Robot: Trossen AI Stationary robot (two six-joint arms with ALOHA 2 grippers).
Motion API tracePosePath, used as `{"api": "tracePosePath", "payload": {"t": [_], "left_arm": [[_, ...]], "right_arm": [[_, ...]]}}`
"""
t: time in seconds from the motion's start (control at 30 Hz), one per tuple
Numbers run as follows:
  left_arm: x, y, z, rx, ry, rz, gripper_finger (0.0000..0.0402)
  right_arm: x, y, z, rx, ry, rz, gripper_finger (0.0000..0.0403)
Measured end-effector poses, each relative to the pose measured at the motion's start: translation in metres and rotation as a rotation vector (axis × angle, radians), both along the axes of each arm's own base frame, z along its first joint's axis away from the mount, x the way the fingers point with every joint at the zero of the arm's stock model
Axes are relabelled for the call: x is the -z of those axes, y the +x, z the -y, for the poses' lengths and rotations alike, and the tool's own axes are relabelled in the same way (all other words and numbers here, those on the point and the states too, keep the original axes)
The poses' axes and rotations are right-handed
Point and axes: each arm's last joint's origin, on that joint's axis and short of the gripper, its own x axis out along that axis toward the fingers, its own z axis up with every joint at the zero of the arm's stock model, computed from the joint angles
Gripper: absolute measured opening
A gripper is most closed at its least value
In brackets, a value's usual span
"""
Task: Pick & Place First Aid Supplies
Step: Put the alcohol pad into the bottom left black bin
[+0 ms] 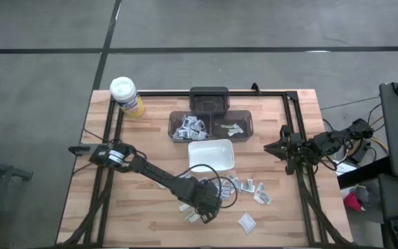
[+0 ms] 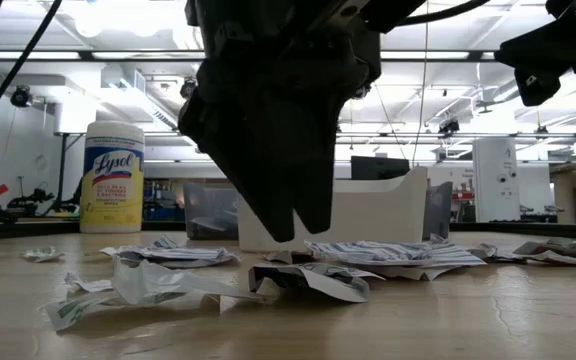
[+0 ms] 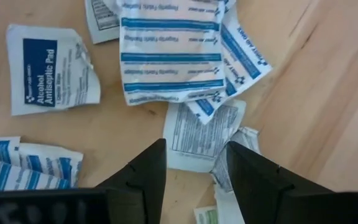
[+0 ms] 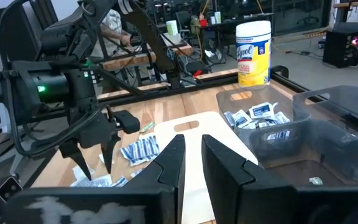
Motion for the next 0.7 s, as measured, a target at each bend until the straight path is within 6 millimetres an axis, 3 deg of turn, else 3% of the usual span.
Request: {"api": "tracePosePath", "payload": {"t": [0.7], "left_arm": [[0.012,-0.009,-0.008,-0.161,0.004,-0.104,0.0161]], "right_arm": [[0.0,0.0,0.0,0.001,0.008,0.001,0.0052]]}}
